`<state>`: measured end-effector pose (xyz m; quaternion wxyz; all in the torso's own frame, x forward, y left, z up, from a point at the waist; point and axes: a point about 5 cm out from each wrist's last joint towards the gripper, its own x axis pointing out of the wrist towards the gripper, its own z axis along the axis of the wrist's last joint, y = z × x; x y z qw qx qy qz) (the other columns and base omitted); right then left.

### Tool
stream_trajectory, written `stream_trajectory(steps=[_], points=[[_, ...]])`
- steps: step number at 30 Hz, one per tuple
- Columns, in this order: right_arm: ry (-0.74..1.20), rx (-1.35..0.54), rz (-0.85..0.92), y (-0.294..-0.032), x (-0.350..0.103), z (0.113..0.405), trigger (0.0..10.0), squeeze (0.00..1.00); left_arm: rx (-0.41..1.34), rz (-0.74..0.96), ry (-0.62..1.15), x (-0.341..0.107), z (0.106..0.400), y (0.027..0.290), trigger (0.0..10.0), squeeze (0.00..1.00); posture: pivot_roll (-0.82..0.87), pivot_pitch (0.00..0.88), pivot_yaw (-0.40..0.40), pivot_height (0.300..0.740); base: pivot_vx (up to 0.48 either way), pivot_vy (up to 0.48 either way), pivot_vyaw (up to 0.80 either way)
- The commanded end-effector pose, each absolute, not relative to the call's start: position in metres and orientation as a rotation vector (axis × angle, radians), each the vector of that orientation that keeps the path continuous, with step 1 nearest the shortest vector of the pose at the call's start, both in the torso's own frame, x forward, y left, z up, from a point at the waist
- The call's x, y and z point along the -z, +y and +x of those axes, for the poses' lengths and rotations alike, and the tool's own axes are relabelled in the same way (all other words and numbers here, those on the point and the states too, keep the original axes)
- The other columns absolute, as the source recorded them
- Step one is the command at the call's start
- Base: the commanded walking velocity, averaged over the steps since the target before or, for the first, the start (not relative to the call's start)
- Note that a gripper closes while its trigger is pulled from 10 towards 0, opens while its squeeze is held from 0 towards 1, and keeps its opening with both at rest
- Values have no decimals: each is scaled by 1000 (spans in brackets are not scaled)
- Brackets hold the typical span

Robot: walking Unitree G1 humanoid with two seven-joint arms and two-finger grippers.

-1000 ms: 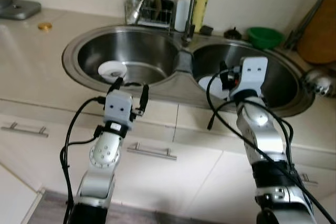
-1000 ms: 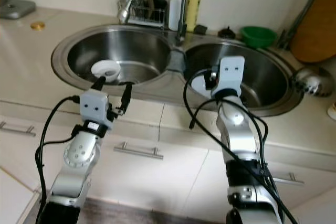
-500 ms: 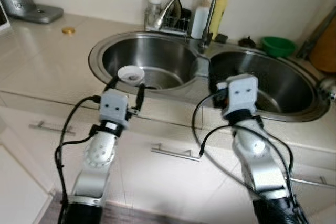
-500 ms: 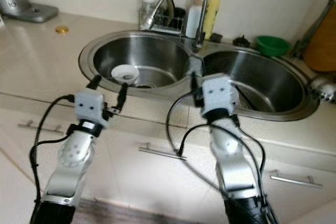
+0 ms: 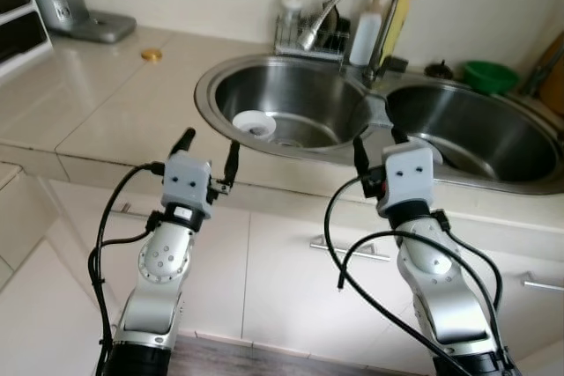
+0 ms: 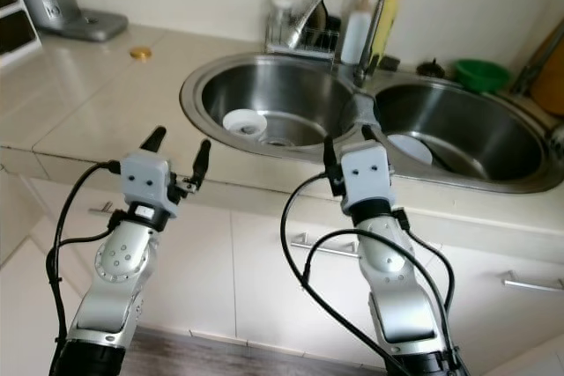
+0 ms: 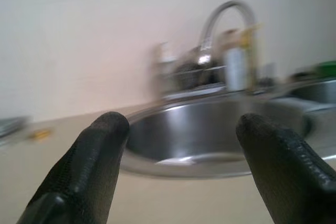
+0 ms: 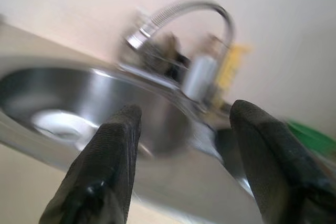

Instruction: Kitchen organization

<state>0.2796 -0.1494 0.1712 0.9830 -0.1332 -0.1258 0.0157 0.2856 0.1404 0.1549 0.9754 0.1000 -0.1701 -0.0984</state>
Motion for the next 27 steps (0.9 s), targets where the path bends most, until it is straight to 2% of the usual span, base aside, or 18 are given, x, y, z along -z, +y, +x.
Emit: stream_trajectory(steps=[1,9,10,11,12,17,25,26,27], points=[[-251,-4,-292,-158,-173,278,10000,0,211,207,-371,-160,285,135,10000,0,-26,0,-94,740,0,0,-800],[-284,16,-345,-163,-176,272,10000,0,199,229,-377,-160,284,136,10000,0,-29,0,-96,740,0,0,-800],[-283,18,-346,-163,-175,271,10000,0,191,228,-394,-161,284,136,10000,180,-29,0,-96,740,0,0,-800],[-281,19,-347,-163,-174,270,10000,0,186,228,-406,-162,283,137,10000,180,-29,0,-96,740,0,0,-800],[-280,19,-347,-163,-174,270,10000,0,180,225,-430,-165,282,138,10000,1000,-32,0,-94,740,0,0,-800],[-281,21,-351,-162,-174,270,10000,0,180,201,-471,-170,280,140,10000,1000,-33,0,-93,740,0,0,-800],[-282,32,-348,-162,-173,272,10000,0,190,192,-463,-169,281,138,10000,1000,-32,0,-89,740,0,0,-100],[-283,33,-347,-161,-173,272,10000,0,195,195,-462,-169,282,138,10000,792,-32,0,-88,740,0,0,0],[-287,37,-344,-161,-174,271,10000,0,219,196,-482,-171,281,135,0,0,-32,0,-87,740,0,0,0]])
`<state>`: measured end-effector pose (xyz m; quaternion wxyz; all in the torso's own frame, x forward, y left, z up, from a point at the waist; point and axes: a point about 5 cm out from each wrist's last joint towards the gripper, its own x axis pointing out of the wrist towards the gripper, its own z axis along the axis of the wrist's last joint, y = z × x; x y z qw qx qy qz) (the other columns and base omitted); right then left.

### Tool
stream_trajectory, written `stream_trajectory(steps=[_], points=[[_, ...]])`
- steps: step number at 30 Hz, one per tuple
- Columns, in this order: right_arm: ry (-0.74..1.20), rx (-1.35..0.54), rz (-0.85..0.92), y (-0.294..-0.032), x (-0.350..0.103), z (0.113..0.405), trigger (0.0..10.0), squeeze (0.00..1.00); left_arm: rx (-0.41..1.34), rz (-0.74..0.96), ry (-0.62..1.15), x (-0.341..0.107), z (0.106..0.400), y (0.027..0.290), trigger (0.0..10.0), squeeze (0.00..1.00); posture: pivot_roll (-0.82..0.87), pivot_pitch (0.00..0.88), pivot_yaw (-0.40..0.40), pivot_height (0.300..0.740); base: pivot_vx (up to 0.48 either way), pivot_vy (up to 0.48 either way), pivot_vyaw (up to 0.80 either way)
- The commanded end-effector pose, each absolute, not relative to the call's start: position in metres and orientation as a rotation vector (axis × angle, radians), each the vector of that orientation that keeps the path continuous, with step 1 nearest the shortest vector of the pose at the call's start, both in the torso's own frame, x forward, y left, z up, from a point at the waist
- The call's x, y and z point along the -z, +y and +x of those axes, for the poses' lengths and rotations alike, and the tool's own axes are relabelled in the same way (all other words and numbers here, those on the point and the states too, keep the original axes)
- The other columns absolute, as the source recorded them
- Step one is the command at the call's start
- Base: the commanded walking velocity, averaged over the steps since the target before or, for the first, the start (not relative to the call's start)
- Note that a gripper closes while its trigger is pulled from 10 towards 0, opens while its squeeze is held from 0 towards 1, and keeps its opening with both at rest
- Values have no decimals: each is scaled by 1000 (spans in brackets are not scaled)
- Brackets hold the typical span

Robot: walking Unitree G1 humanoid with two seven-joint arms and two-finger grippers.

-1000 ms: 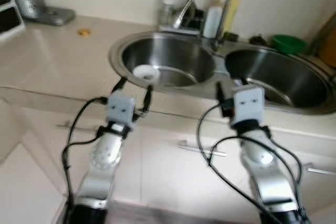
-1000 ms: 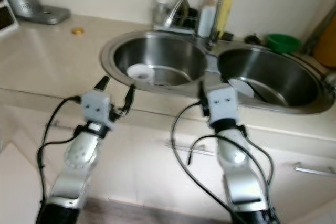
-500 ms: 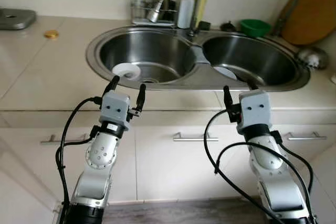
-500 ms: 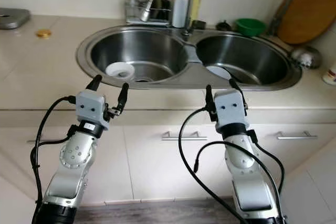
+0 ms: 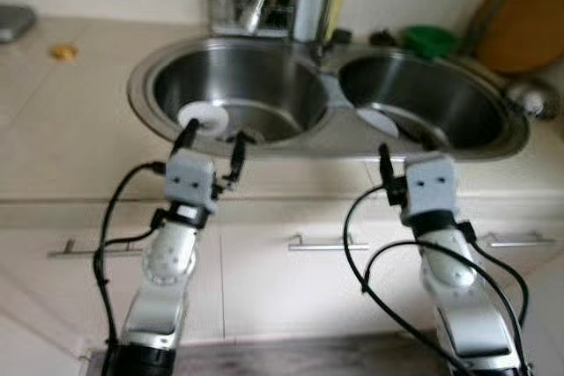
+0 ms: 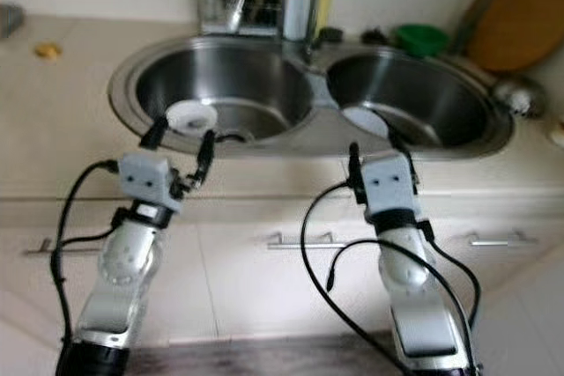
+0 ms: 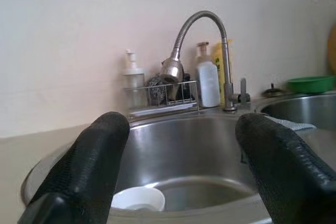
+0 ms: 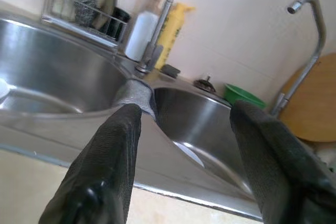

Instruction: Kitchen organization

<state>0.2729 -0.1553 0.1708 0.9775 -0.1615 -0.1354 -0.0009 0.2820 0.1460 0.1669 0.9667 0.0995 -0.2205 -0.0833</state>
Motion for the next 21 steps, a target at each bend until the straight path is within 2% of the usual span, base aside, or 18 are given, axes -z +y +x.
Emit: stream_trajectory(steps=[1,4,11,21], points=[[-287,37,-344,-161,-174,271,10000,0,219,196,-482,-171,281,135,0,0,-32,0,-87,740,0,0,0],[-302,47,-340,-162,-176,270,10000,0,247,207,-516,-174,277,132,0,0,-34,0,-85,740,0,0,0],[-337,76,-335,-166,-180,270,10000,0,181,291,-638,-191,275,136,0,0,-34,0,-84,740,0,0,-114],[-358,80,-340,-165,-182,270,10000,0,231,295,-650,-189,272,129,0,0,-31,0,-88,740,0,0,-800]])
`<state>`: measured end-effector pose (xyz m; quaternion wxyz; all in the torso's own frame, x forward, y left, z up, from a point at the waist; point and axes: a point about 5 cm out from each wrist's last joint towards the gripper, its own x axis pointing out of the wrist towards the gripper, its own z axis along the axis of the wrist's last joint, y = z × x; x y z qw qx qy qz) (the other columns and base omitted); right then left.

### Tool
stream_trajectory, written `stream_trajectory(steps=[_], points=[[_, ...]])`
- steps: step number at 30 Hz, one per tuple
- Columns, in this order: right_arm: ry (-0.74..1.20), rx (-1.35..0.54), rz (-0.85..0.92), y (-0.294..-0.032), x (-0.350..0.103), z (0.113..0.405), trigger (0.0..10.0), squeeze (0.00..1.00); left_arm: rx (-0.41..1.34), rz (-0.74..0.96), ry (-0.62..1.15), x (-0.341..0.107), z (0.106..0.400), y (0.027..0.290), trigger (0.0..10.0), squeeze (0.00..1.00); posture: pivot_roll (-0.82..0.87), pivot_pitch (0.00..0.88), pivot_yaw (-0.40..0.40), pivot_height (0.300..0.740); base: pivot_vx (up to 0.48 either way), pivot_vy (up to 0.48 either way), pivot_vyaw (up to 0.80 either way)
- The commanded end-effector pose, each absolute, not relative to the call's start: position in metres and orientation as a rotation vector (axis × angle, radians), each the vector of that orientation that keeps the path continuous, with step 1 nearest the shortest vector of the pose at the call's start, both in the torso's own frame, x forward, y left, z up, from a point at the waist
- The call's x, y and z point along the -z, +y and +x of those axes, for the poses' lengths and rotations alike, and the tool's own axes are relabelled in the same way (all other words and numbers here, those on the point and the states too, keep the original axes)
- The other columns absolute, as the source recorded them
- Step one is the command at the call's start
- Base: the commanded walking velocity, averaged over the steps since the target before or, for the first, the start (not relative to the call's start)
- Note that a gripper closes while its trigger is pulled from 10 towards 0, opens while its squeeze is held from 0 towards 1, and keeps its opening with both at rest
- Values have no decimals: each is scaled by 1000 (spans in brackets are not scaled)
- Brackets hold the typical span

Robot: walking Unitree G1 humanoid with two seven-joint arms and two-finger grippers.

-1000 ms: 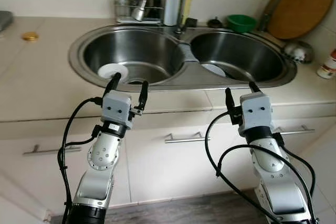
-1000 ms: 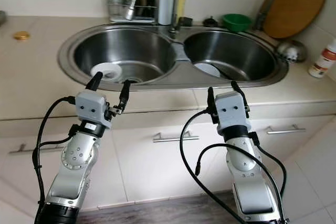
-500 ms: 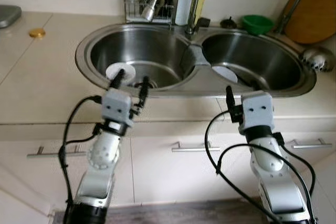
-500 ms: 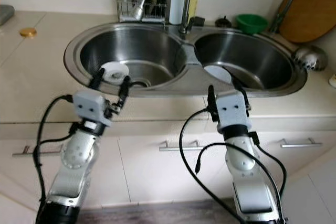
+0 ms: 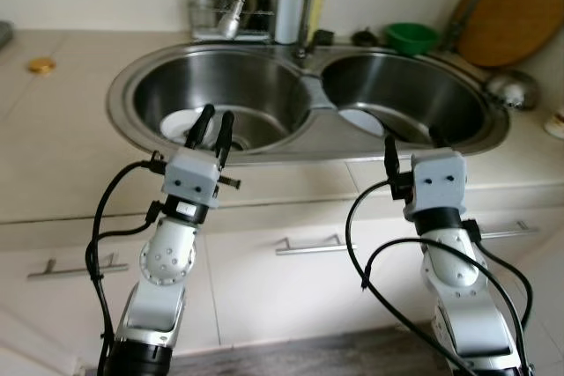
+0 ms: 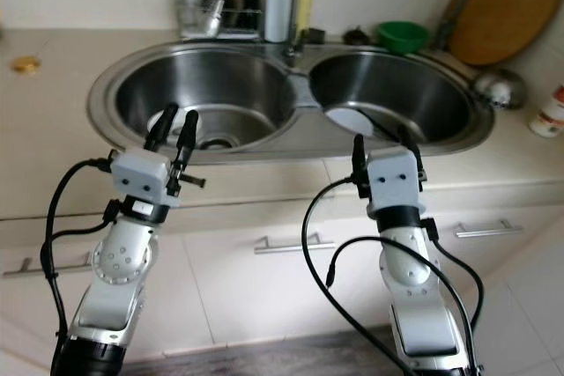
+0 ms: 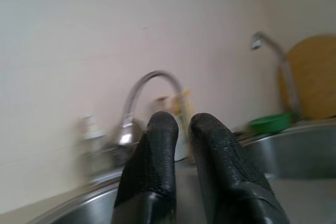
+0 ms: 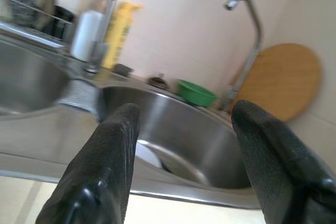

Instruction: Kitchen organization

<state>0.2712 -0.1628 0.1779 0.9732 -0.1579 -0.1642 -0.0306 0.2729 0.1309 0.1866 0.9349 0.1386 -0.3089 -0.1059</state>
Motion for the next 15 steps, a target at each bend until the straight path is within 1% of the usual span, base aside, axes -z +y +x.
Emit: stream_trajectory(steps=[1,15], points=[[-358,80,-340,-165,-182,270,10000,0,233,294,-650,-189,272,129,0,0,-31,0,-88,740,0,0,-800],[-369,84,-343,-165,-183,270,10000,0,278,284,-651,-187,269,123,0,0,-32,0,-89,740,0,0,-800]])
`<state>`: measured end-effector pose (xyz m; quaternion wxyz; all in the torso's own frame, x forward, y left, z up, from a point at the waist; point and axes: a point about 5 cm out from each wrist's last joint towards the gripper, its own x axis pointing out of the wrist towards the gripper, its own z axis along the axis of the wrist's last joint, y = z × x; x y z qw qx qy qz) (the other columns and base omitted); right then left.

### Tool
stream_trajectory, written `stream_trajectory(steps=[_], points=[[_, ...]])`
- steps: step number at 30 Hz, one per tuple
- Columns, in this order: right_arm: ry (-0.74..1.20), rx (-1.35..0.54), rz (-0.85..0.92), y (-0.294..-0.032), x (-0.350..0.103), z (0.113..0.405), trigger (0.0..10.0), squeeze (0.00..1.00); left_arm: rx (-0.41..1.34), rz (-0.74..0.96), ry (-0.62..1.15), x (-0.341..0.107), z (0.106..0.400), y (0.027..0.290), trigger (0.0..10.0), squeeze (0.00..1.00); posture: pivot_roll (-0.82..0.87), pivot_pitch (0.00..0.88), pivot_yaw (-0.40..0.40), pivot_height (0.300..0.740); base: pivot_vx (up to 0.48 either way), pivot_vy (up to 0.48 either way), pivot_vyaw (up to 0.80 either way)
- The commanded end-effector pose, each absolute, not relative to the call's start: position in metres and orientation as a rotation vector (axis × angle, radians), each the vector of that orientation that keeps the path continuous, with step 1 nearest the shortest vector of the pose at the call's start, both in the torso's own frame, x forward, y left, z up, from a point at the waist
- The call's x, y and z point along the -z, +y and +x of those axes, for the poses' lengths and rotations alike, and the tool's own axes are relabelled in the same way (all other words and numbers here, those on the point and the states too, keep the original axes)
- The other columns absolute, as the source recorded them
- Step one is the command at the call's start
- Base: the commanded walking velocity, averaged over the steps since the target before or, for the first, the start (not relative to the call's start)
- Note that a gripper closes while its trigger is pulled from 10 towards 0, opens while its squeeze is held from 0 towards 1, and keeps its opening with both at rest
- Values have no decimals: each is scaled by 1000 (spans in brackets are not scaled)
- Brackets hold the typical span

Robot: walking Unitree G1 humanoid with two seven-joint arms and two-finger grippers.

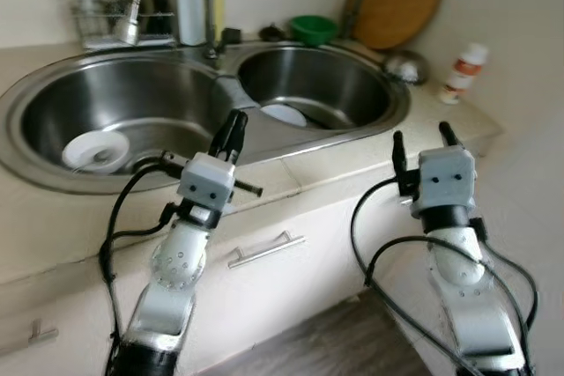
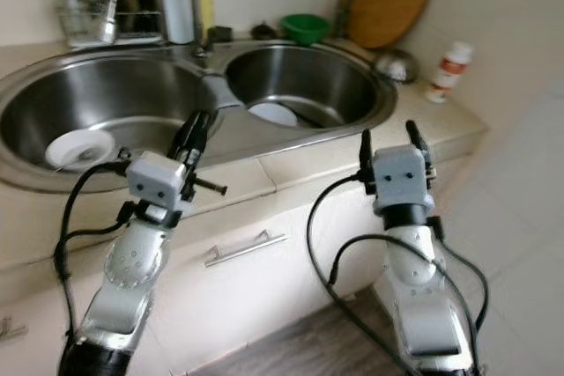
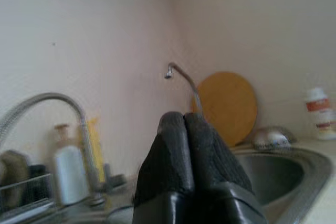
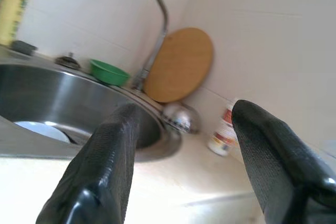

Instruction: Kitchen organization

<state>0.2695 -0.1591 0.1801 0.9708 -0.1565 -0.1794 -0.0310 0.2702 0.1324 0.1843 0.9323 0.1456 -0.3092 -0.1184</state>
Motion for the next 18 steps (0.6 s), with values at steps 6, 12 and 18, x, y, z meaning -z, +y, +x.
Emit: stream_trajectory(steps=[6,12,18], points=[[-370,88,-345,-167,-182,270,10000,0,268,310,-582,-180,274,123,10000,0,-35,0,-89,740,0,0,-800],[-356,113,-365,-170,-179,268,10000,0,292,324,-532,-171,275,120,10000,0,-38,0,-87,740,0,0,-800],[-311,180,-399,-179,-173,270,10000,0,293,344,-505,-167,276,119,10000,0,-38,0,-85,740,0,0,-800]])
